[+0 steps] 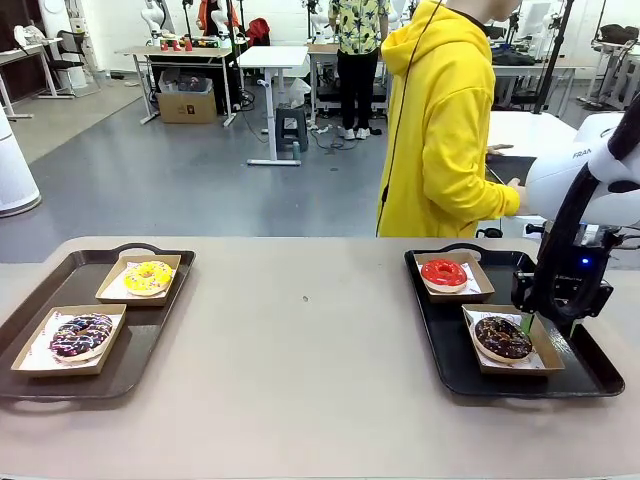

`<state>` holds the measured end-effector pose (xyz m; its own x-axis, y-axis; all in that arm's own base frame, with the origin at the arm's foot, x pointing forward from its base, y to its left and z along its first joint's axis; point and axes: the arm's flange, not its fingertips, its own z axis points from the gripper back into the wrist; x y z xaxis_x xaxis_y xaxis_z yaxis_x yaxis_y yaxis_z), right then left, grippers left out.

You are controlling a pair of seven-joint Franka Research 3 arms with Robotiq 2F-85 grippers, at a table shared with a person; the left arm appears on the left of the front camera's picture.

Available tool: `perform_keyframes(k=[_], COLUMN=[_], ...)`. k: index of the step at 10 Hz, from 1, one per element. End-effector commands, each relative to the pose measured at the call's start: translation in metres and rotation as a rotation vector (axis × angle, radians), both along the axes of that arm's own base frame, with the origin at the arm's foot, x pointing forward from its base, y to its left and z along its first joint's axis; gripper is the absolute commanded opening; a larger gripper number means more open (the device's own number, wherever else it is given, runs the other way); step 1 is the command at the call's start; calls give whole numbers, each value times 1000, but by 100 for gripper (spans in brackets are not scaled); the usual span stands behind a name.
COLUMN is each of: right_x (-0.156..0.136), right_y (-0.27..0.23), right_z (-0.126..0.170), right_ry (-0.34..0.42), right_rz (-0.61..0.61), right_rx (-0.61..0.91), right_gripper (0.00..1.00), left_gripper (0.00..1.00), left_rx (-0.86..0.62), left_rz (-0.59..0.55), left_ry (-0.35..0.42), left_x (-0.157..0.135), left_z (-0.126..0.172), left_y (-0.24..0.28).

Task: Individually package the donuts and arrange them on the tray.
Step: Place the picked Paper togo box on the Handle tray.

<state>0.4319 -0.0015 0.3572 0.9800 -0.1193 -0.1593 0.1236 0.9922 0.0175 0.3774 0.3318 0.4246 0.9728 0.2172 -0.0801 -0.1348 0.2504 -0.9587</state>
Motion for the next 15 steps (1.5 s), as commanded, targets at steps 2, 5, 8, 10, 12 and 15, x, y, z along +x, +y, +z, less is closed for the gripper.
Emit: perform_keyframes(k=[2,5,8,10,12,15], right_x=[-3,-4,0,0,0,0], right_y=[-2,-2,0,0,0,-4], right_z=[2,2,0,0,0,11], right_ry=[-7,7,1,1,1,108], right_rz=[23,40,21,21,21,162], right_rx=[31,26,4,4,4,183], right_gripper=[100,100,100,100,100,100], left_gripper=[100,100,100,100,100,100], left_rx=[8,8,8,8,8,8], left_rz=[14,14,14,14,14,14], left_ry=[0,0,0,0,0,0], left_x=[-4,-4,-4,-4,-4,-4], left_z=[2,2,2,2,2,2], left_y=[-3,-3,-3,-3,-3,-3])
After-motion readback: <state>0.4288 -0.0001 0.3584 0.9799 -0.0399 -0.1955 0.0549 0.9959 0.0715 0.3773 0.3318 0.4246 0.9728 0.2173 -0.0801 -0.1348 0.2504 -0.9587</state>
